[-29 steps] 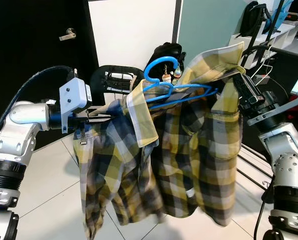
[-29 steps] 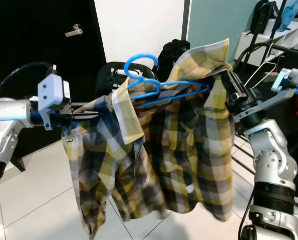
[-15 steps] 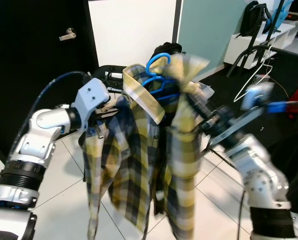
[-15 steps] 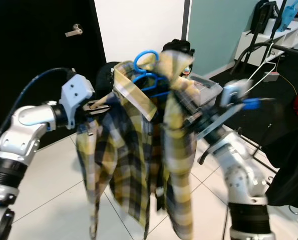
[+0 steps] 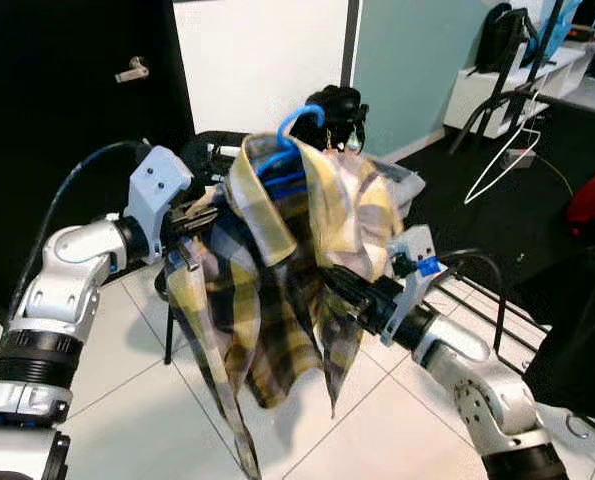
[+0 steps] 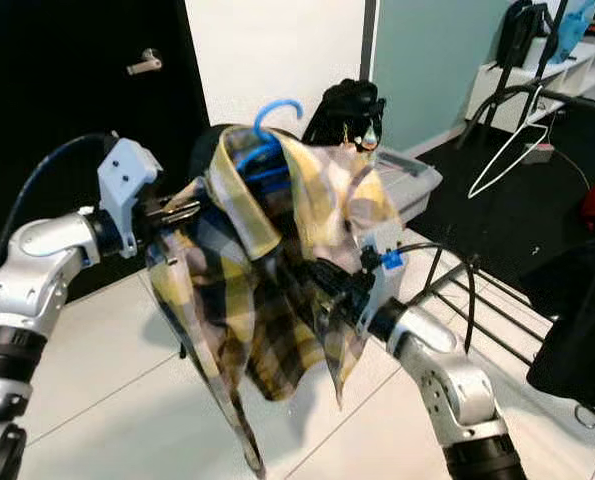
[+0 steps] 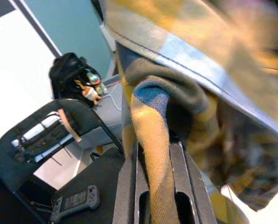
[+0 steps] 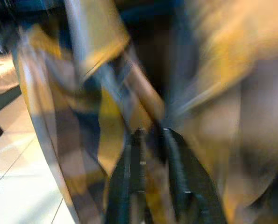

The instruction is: Hang hanger

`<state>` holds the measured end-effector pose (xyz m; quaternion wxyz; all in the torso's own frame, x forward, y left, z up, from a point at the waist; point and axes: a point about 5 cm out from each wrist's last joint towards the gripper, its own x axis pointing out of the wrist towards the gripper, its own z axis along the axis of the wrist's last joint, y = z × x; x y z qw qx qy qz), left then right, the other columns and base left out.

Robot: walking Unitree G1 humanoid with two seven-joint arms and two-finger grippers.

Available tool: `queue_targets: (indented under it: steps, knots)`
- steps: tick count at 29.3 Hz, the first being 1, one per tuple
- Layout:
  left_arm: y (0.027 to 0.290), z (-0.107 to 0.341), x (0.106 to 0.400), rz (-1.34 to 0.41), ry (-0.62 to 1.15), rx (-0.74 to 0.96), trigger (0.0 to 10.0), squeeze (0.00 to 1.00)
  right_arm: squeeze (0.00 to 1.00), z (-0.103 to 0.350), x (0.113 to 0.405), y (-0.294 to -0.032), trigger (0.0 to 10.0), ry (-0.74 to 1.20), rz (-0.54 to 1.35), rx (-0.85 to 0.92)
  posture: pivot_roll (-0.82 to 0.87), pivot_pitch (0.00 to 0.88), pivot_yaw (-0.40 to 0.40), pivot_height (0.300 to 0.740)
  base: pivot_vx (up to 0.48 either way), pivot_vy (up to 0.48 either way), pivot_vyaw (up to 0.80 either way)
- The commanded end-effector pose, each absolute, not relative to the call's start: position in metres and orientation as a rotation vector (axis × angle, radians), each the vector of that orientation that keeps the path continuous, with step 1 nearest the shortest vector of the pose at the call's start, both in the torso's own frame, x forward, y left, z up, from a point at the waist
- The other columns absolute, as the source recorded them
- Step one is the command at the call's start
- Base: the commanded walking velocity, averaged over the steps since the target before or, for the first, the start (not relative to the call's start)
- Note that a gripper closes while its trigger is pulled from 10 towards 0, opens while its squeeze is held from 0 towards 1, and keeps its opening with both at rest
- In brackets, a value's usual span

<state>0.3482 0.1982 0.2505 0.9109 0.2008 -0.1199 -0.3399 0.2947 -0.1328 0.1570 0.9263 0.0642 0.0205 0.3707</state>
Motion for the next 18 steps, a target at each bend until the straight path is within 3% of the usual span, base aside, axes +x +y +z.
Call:
queue_targets:
  steps: [1, 6, 12, 14, 15, 16, 17, 18]
  knots:
    - [0.206, 0.262, 0.34, -0.694, -0.318, 0.366, 10.0, 0.0, 1.0, 0.152, 0.299, -0.144, 10.0, 0.052, 0.693, 0.143, -0.09, 0.0, 0.011, 0.74, 0.0, 0.0, 0.0]
    - [0.199, 0.241, 0.328, -0.804, -0.291, 0.265, 10.0, 0.0, 1.0, 0.156, 0.299, -0.168, 10.0, 0.0, 0.623, 0.216, -0.09, 0.0, 0.01, 0.74, 0.0, 0.0, 0.0]
    - [0.203, 0.227, 0.327, -0.772, -0.254, 0.249, 10.0, 0.0, 1.0, 0.161, 0.288, -0.182, 10.0, -0.059, 0.668, 0.298, -0.09, 0.0, 0.006, 0.74, 0.0, 0.0, 0.0]
    - [0.204, 0.207, 0.329, -0.685, -0.222, 0.241, 10.0, 0.0, 1.0, 0.143, 0.29, -0.213, 10.0, -0.023, 0.475, 0.325, -0.09, 0.0, 0.009, 0.74, 0.0, 0.0, 0.0]
    - [0.204, 0.207, 0.329, -0.685, -0.222, 0.241, 10.0, 0.0, 1.0, 0.143, 0.29, -0.213, 10.0, -0.023, 0.475, 0.325, -0.09, 0.0, 0.009, 0.74, 0.0, 0.0, 0.0]
    - [0.203, 0.196, 0.329, -0.639, -0.211, 0.228, 10.0, 0.0, 1.0, 0.131, 0.292, -0.226, 10.0, 0.024, 0.359, 0.342, -0.1, 0.0, 0.017, 0.74, 0.0, 0.0, 0.0]
    - [0.201, 0.182, 0.328, -0.596, -0.173, 0.173, 10.0, 0.0, 0.73, 0.118, 0.292, -0.235, 10.0, 0.073, 0.264, 0.329, -0.1, 0.0, 0.019, 0.74, 0.0, 0.0, 0.0]
    - [0.201, 0.182, 0.328, -0.596, -0.173, 0.173, 10.0, 0.0, 0.73, 0.118, 0.292, -0.235, 10.0, 0.073, 0.264, 0.329, -0.1, 0.0, 0.019, 0.74, 0.0, 0.0, 0.0]
